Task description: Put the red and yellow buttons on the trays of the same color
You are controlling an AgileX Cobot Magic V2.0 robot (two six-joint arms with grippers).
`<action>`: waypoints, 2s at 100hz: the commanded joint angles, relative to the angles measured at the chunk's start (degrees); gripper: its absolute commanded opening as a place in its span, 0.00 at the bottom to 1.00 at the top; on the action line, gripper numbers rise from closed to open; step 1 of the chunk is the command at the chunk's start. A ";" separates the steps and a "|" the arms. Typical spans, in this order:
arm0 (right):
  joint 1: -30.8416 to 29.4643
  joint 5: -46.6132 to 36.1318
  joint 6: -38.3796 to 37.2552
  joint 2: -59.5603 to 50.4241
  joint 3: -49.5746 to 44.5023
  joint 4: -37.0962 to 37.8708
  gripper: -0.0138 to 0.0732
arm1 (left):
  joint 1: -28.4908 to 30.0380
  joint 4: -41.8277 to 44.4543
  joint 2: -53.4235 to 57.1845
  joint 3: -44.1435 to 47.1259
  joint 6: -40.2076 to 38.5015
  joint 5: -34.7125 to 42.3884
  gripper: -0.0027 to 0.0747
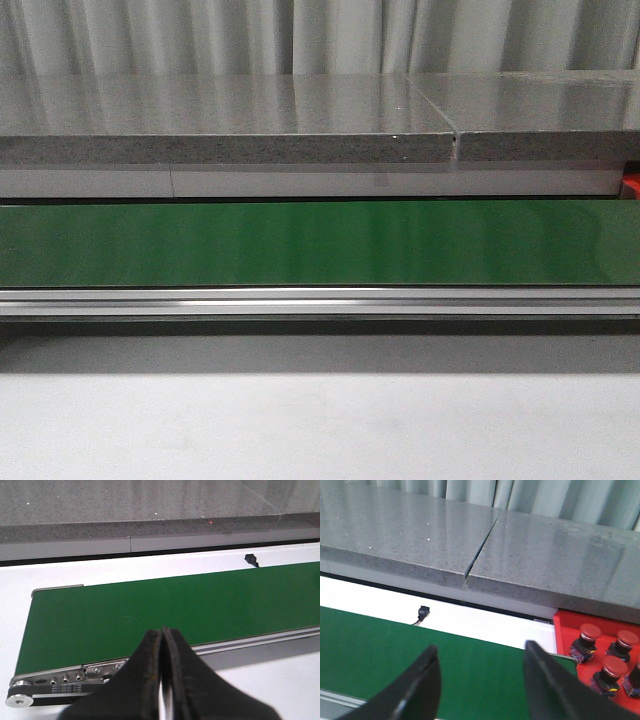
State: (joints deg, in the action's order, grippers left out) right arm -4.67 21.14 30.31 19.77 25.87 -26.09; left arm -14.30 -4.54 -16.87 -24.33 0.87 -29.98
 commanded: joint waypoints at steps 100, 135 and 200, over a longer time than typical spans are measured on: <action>-0.10 -1.08 0.65 -2.67 0.76 -0.37 0.08 | -0.39 -0.66 -0.54 -1.42 -0.13 4.78 0.01; 1.88 -4.68 -8.82 -5.41 -1.56 8.81 0.08 | -0.39 -0.66 -0.54 -1.42 -0.13 4.78 0.01; 3.09 -20.54 -28.65 -19.49 -23.41 28.42 0.08 | -0.39 -0.66 -0.54 -1.42 -0.13 4.78 0.01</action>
State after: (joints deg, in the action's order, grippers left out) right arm -1.58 7.49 1.96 0.95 3.40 1.62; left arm -14.30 -4.54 -16.87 -24.33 0.87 -29.98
